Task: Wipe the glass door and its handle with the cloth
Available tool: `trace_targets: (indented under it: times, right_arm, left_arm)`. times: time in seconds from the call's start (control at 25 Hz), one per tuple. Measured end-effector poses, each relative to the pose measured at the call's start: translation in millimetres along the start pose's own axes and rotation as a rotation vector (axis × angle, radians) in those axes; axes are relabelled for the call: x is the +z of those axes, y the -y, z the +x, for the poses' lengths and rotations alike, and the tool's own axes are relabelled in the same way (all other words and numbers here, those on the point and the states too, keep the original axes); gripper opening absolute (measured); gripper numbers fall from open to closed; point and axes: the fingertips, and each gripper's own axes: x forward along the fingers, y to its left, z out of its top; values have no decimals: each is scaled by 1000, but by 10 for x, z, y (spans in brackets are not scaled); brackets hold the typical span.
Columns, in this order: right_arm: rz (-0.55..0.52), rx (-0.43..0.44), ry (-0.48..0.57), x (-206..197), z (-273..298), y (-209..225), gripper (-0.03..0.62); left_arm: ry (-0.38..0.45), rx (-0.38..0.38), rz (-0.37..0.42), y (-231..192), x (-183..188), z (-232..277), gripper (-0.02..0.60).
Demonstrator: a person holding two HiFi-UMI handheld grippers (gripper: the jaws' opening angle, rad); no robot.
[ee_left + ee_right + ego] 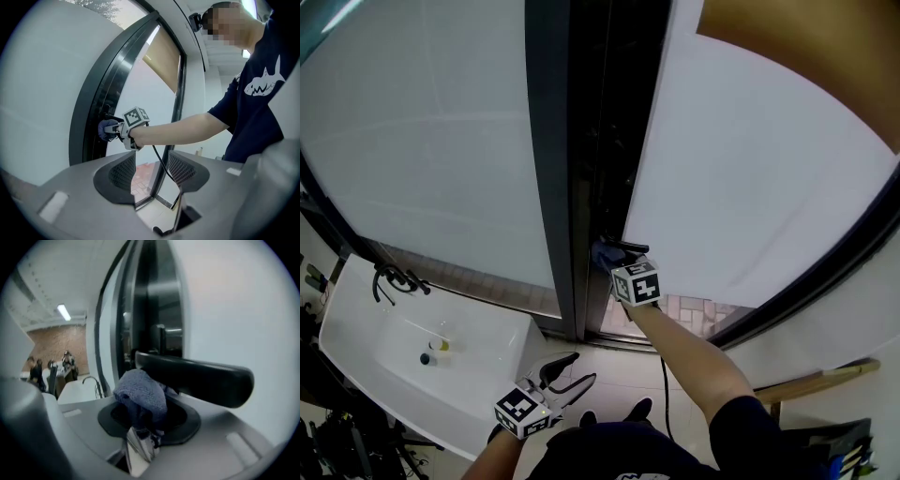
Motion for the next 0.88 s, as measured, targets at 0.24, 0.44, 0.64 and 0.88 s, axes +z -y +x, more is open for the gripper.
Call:
trace_targets:
  times: [0.24, 0.44, 0.64, 0.88]
  right_arm:
    - [156, 24, 37, 96, 129, 40, 130]
    - [120, 33, -3, 67, 119, 44, 130]
    - [165, 12, -21, -86, 69, 148, 130]
    - [235, -3, -77, -529, -80, 349, 129]
  left_arm:
    - [0, 31, -15, -116, -57, -41, 213]
    - [-7, 16, -12, -86, -89, 26, 213]
    - [2, 16, 5, -54, -33, 56, 213]
    - [-18, 20, -4, -32, -112, 6, 213]
